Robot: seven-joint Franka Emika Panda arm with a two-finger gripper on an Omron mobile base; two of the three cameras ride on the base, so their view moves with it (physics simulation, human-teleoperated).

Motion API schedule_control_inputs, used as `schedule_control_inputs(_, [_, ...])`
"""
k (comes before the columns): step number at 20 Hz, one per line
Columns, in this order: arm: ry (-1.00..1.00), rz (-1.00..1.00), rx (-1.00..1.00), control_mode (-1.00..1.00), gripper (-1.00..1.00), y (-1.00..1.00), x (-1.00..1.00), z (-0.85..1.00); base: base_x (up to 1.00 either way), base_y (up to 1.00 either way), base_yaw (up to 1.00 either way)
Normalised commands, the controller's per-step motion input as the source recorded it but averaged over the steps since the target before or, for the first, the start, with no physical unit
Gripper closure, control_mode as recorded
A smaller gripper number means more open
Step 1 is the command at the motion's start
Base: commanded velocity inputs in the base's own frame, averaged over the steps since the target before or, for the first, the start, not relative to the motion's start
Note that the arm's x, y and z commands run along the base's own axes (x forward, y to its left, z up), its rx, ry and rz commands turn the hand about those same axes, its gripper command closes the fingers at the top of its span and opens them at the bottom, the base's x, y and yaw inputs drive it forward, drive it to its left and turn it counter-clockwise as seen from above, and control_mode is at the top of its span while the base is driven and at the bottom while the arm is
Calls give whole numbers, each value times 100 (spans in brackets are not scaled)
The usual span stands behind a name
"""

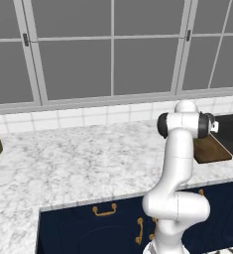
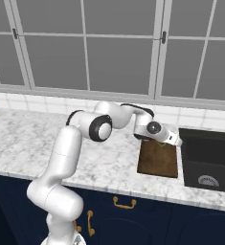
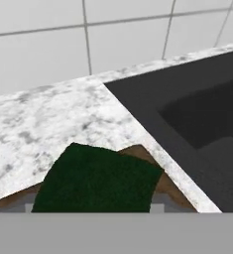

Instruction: Pick up the sponge from the counter and clean the cutting board by briefly scrubbing or pressing down on the cutting board. Once finished, release the sponge.

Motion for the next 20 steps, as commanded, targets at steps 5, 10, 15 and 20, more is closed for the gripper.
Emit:
schedule_control_inputs(5, [5,-18,1,-100,100,-45,-19,-23,0,0,0])
schedule_control_inputs(10, [13,-10,7,-100,100,-62,-10,-8,0,0,0])
schedule_control_inputs(15, [14,0,3,-100,100,-23,-70,-23,0,0,0])
schedule_control_inputs(20, [2,0,0,-100,100,-18,-100,-49,0,0,0])
